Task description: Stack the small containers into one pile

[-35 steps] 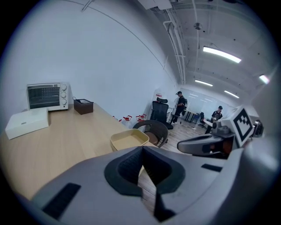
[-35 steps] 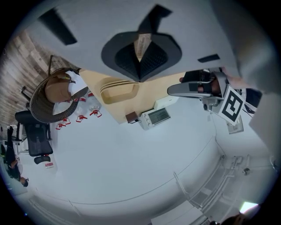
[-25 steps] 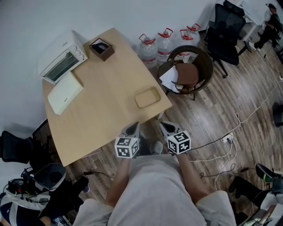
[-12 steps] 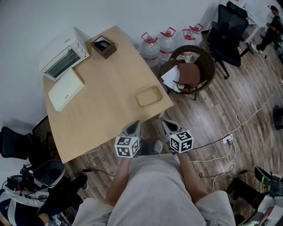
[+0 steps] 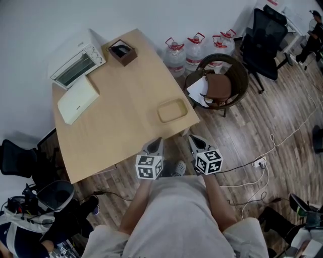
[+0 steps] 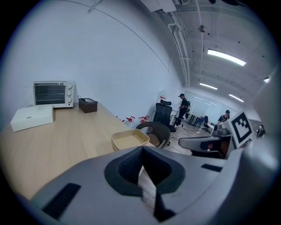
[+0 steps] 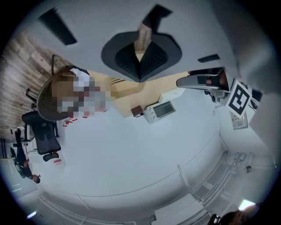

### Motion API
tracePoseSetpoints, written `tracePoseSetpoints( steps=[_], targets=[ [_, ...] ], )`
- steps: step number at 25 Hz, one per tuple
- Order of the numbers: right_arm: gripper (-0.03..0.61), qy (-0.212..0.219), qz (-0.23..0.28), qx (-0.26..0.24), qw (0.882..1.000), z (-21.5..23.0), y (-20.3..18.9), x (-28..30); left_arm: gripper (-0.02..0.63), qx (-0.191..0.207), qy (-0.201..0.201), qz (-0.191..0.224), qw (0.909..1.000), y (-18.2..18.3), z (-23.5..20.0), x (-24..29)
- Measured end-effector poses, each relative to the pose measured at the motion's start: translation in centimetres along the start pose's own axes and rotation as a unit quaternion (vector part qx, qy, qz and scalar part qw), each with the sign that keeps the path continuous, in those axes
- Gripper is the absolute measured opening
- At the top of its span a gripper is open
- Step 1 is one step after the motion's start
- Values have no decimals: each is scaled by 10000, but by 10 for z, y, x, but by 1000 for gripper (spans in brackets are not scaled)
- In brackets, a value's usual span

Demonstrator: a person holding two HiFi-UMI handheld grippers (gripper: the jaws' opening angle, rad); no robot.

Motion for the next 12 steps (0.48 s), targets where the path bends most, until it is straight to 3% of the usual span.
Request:
tracePoseSetpoints(
  steps=[12],
  targets=[
    [5, -10, 6, -143, 9999, -2, 3, 0, 3, 153, 112, 7, 9998, 2, 2, 1]
  ],
)
Point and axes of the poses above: the fingertips, and each gripper's own axes: x forward along the fingers, z to its right, y out of its top, the point moved 9 cm from there along -x, backward along the fingers, and after that the axes turned 1 degree about -y, right-handed, at the moved point
